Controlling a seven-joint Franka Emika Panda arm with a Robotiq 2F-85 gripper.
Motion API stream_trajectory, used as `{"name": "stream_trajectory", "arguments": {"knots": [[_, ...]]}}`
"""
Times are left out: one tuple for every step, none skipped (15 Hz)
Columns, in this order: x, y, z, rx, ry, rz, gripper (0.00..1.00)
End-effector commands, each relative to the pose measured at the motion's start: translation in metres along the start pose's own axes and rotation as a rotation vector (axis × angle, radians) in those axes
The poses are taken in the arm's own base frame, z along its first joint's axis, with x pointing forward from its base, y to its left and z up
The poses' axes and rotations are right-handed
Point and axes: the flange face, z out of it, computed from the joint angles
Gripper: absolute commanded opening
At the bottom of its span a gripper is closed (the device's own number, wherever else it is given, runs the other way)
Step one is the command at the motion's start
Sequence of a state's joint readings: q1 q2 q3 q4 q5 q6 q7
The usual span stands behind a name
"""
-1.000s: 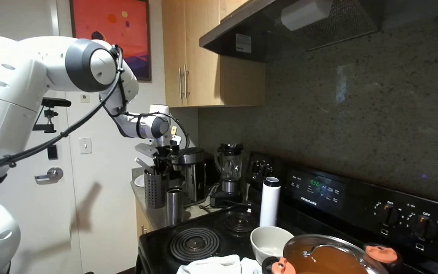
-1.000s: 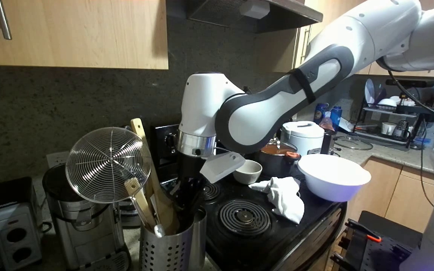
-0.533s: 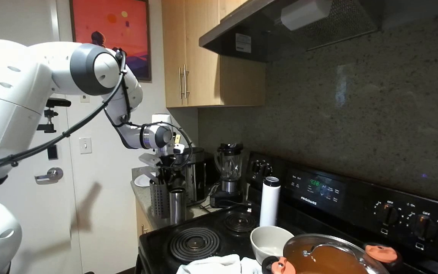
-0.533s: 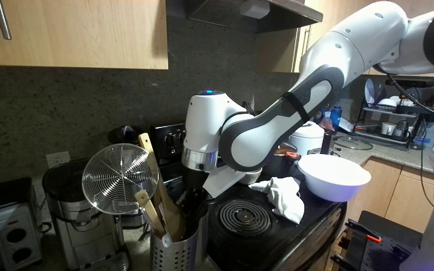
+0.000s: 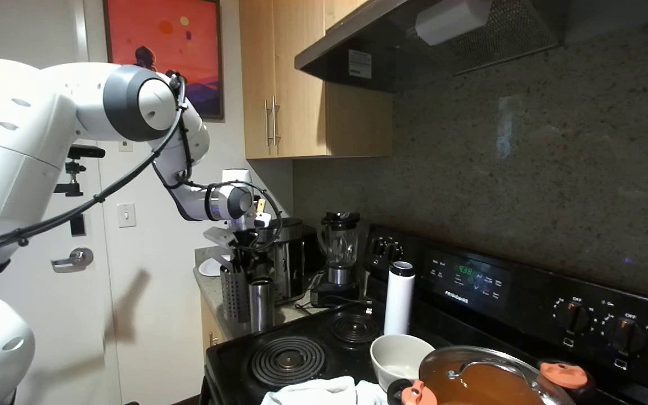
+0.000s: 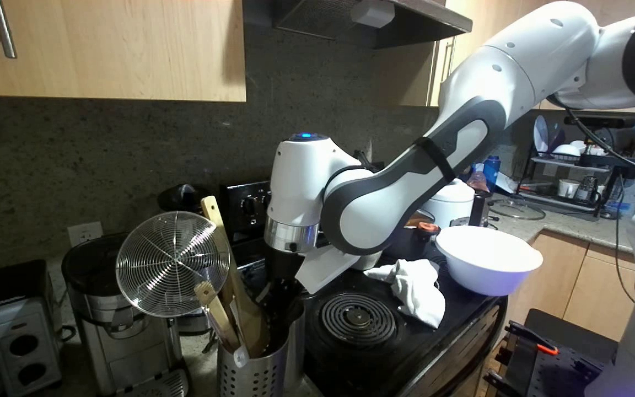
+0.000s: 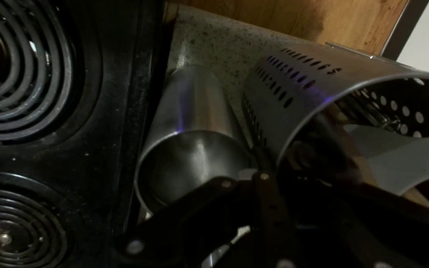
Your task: Move the cutlery holder to the left side of the countertop
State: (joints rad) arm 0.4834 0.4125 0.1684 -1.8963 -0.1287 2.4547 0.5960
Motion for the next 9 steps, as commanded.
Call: {"name": "stream_trajectory", "arguments": {"knots": [[-0.001, -0.009, -0.007, 0.019, 0.035, 0.018, 0.05], [-0.001, -0.011, -0.009, 0.023, 0.042, 0.015, 0.05], [-0.001, -0.014, -0.011, 0.026, 0.047, 0.009, 0.04], [-0.002, -0.016, -0.012, 0.028, 0.052, 0.005, 0.04], [-0.002, -0.018, -0.012, 0.031, 0.054, 0.002, 0.04], [-0.001, -0.02, -0.013, 0.033, 0.06, 0.0, 0.04], [0.0, -0.021, -0.015, 0.036, 0.065, 0.001, 0.04], [0.001, -0.021, -0.018, 0.041, 0.069, 0.002, 0.04], [0.002, -0.022, -0.019, 0.044, 0.076, 0.001, 0.04]]}}
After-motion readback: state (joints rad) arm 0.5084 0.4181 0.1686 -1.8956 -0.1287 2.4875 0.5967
